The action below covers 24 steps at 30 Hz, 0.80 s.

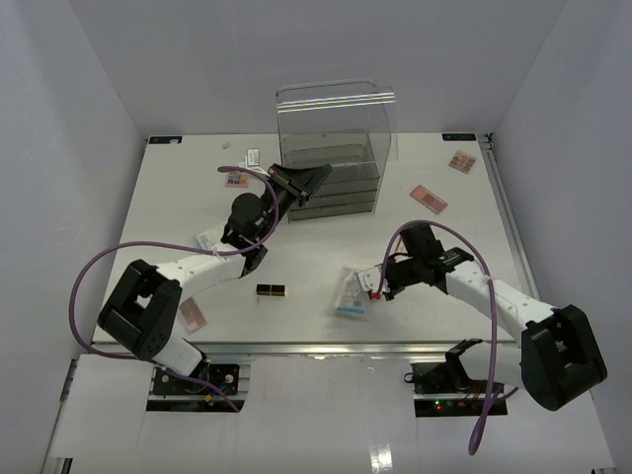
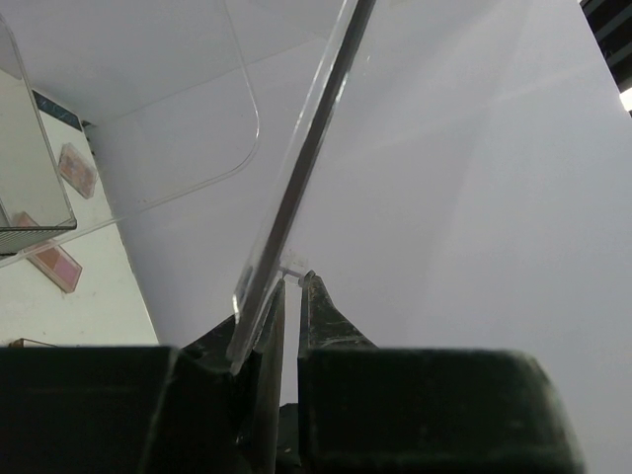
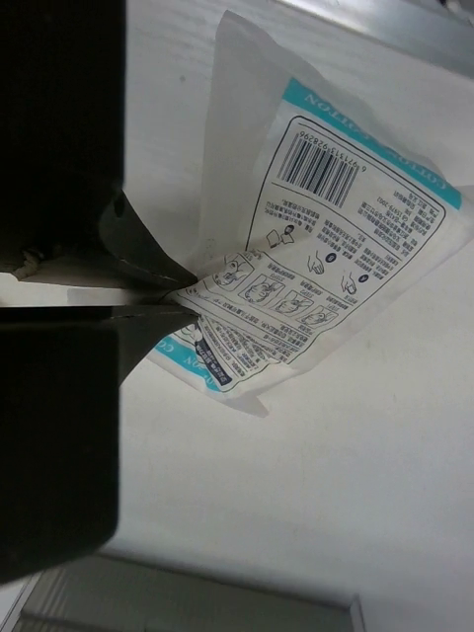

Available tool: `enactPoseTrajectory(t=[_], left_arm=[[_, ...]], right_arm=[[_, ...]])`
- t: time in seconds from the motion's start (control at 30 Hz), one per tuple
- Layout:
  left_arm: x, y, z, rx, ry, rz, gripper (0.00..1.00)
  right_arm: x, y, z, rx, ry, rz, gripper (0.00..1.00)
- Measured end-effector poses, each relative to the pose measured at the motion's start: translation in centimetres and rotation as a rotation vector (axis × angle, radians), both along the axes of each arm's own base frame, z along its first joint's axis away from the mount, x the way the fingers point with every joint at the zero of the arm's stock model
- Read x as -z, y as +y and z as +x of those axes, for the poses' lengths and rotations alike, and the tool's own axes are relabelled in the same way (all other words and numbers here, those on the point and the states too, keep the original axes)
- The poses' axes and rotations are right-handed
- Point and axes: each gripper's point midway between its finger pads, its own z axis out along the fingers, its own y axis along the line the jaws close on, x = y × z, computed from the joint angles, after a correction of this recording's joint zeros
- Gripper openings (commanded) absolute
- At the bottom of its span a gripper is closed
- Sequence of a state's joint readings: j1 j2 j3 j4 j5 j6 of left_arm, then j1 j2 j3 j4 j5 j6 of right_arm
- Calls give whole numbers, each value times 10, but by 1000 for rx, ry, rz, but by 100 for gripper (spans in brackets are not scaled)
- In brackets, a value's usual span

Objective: Organize the makeup

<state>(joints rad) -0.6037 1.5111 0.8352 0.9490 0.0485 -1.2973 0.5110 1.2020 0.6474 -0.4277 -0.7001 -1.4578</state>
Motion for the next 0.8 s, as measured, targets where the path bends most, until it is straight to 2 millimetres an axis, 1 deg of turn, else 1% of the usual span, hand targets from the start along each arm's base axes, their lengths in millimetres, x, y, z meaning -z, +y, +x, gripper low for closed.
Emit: enactPoseTrajectory(t=[0.1,0.13,0.23,0.33,0.43,0.53,0.63,0.8], left_arm=[[-1,0,0,0,-2,-1,0],[-2,0,-1,1,-3,-1,0],[-5,0,0,3,-9,-4,0],[-12,-1,0,5,-21,-12,0],[-22,-1,0,6,-41,-21,0],[-37,-1,0,4,-70,-35,0],[-48,-1,0,1,-94,-44,0],[-66,-1,-1,0,-134,-57,0]], right_arm=[[-31,10,23,111,7,52,8],[-43,14,34,163,8,72,8],[-84,23,73,310,-43,146,8],[-119,27,110,459,-109,212,8],[-147,29,143,603,-183,270,8],[-163,29,162,708,-241,311,8],[-171,30,173,782,-296,336,8],[-191,33,190,879,-420,402,8]])
